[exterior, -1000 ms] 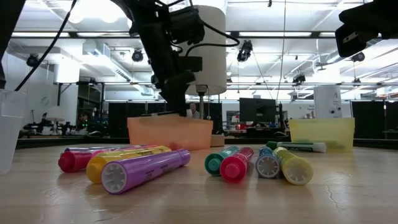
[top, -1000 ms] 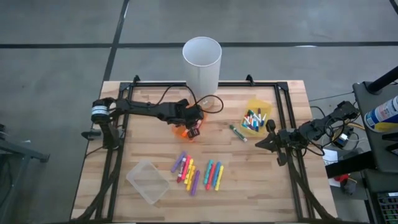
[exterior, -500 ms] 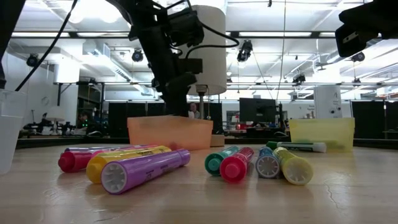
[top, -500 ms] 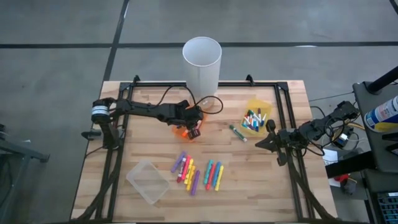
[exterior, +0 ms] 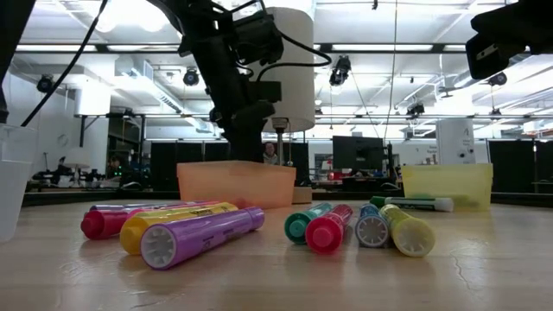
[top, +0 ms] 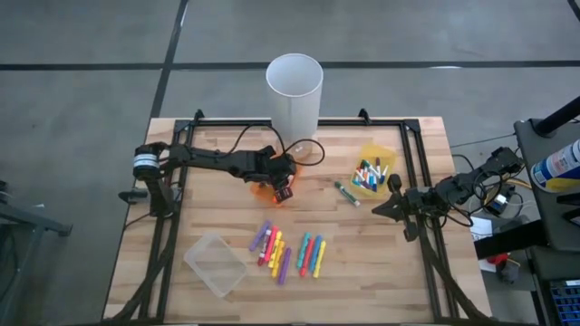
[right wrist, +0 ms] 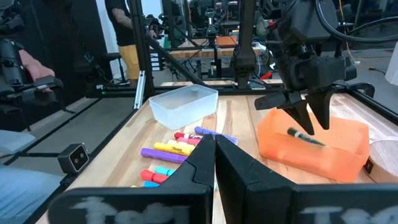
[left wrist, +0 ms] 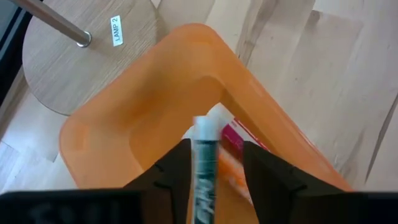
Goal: Pick & Place Markers
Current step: Put the large green marker pen into the orange bin
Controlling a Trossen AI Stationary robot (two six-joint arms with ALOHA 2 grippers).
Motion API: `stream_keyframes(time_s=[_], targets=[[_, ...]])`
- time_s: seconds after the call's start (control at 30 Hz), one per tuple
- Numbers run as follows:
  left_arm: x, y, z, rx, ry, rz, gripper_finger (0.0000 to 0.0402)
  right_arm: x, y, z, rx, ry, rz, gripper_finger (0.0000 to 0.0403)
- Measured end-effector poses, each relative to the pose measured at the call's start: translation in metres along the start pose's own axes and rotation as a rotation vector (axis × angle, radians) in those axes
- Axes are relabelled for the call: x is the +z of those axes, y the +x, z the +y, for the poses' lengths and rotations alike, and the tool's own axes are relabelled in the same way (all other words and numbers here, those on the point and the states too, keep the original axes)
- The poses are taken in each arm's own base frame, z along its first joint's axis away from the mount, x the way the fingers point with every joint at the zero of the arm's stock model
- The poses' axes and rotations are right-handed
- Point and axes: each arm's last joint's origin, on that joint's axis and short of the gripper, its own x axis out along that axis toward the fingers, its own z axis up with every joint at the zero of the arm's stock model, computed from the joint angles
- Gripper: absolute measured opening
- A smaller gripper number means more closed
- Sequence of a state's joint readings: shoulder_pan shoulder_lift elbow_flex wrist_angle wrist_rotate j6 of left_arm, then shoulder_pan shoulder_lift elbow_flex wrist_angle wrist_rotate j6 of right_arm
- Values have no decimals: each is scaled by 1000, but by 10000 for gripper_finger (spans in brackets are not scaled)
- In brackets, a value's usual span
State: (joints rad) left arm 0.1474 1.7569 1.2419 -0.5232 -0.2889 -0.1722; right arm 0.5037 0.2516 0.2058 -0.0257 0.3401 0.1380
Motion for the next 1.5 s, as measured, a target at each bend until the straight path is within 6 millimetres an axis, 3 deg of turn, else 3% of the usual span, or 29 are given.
stream_keyframes(time_s=[0.23, 0.63, 0.87, 1.17, 1.3, 1.5], targets=[[2, -12, 2, 2, 9, 21, 142, 0, 0, 0, 0, 0, 0, 9], [12, -95, 14, -89, -138, -211, 142, 0, 0, 0, 0, 1, -1, 9], [7, -127, -10, -362, -152, -495, 142, 0, 0, 0, -1, 0, -1, 9], [-28, -128, -54, -610, -107, -857, 142, 1, 0, 0, 1, 3, -7, 9], [-37, -128, -60, -675, -120, -1026, 142, 3, 0, 0, 3, 18, -26, 9], [-41, -127, -60, -711, -107, -1133, 142, 12, -1, 1, 18, 102, -124, 9]])
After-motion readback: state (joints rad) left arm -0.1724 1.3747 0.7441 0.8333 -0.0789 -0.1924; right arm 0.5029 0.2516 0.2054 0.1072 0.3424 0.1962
